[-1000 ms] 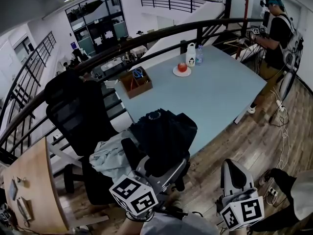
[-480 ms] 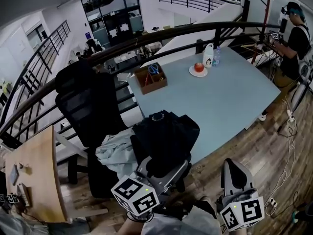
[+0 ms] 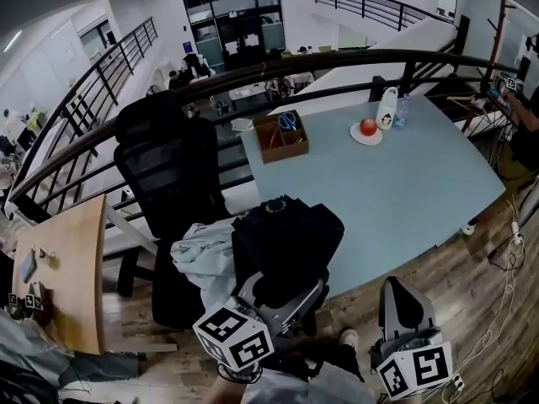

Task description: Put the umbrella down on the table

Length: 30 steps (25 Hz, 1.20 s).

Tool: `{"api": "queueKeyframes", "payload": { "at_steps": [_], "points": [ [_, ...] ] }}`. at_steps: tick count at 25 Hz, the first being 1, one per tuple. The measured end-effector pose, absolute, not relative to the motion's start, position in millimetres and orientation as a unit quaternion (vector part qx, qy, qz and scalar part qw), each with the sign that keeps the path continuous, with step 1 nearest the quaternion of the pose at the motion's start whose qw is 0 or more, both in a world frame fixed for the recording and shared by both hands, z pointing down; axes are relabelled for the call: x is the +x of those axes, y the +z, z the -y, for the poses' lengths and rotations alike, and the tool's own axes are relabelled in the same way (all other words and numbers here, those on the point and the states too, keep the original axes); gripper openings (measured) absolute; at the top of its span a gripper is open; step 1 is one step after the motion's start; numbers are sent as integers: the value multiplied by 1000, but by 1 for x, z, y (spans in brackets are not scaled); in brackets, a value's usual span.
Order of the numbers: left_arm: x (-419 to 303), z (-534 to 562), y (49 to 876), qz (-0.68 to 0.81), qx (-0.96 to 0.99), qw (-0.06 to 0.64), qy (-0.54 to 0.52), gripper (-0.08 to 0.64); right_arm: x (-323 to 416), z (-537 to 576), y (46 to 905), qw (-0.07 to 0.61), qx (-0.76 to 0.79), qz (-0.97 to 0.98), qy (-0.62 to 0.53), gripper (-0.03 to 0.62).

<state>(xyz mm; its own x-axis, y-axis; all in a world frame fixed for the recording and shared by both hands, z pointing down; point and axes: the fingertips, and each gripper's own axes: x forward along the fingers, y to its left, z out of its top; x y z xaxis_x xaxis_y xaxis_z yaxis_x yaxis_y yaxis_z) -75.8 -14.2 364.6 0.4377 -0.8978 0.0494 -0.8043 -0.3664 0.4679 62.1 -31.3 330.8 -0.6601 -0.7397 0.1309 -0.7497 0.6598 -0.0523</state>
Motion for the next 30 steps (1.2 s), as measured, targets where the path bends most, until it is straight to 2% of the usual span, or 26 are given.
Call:
{"api": "queueKeyframes", "payload": {
  "at_steps": [19,30],
  "points": [
    [0,83,365,620,747,220,-95,275,121,134,321,42,276,958,61,0],
    [9,99,385,671,702,223,-80,275,127,154,335,49,203,976,64,0]
  ]
}}
